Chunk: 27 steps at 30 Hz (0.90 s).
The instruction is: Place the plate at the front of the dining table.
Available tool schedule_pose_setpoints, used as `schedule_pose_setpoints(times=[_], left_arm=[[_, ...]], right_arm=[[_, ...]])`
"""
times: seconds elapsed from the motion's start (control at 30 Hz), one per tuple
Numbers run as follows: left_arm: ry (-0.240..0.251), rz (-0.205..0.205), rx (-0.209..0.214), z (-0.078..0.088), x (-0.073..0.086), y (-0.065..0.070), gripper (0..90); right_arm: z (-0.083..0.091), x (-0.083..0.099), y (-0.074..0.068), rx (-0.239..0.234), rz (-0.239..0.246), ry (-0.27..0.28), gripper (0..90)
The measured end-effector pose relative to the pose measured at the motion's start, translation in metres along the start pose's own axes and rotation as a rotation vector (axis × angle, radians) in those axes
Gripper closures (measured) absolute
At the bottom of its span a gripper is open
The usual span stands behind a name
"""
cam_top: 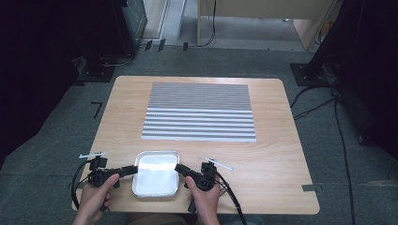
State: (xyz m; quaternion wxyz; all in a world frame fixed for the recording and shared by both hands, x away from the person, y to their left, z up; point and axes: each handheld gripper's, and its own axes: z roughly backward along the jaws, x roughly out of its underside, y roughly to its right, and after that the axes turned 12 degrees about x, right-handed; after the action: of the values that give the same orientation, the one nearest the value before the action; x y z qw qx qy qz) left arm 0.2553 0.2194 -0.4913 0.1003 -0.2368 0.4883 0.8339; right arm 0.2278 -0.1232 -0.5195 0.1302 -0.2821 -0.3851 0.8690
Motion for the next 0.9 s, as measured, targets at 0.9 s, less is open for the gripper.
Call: schedule_pose_setpoints(times=[0.9], left_arm=[[-0.009,-0.037,-0.026,-0.021,0.002,0.011,62.8]], right_arm=[[0.009,-0.003,0.001,0.047,0.035,0.074,70.4]])
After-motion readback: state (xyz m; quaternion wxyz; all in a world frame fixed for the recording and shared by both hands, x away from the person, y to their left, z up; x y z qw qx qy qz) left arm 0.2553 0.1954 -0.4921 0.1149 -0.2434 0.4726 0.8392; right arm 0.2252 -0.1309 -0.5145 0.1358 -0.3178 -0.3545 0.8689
